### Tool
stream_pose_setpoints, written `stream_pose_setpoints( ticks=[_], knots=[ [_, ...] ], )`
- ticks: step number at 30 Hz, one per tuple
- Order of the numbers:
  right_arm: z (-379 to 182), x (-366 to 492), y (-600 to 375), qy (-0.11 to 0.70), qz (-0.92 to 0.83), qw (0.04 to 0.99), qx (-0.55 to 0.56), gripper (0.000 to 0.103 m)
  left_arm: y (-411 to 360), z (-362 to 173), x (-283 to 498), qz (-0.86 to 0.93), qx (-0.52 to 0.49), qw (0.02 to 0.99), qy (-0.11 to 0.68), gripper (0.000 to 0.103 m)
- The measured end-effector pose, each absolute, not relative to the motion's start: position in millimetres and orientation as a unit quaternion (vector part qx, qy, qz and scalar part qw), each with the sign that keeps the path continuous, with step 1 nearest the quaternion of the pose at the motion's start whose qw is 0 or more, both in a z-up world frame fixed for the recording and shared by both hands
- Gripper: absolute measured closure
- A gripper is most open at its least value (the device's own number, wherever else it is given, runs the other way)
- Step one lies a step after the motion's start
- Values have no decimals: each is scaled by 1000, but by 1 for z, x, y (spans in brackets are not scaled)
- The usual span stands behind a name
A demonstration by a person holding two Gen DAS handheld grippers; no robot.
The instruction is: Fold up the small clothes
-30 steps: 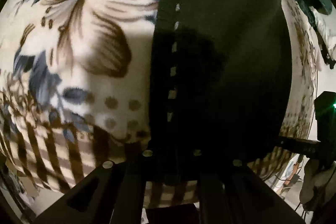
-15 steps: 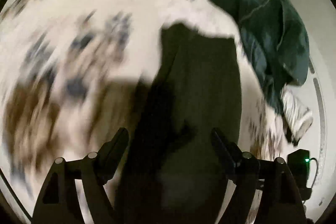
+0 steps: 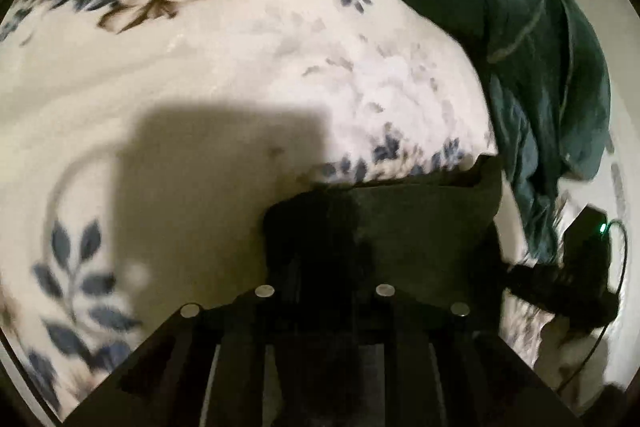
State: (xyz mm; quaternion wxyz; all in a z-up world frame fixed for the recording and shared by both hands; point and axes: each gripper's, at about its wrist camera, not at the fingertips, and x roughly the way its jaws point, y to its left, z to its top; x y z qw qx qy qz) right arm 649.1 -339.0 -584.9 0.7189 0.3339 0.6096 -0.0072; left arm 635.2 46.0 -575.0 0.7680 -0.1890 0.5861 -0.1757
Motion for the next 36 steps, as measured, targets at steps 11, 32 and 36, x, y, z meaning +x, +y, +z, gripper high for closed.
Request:
stream_pose_setpoints(
  ticks=[11,32,36],
  knots=[
    [-570,625,-328,630,30,719,292,57,37,-559,631,-213,-164,756,597,46],
    [-502,232,-317,713,53,656,244,2,70,-454,275,-119,-106,770,618,3],
    [-526,179,-309,730,58,636,245,2,78,-489,210,-71,-119,739,659,3]
  ],
)
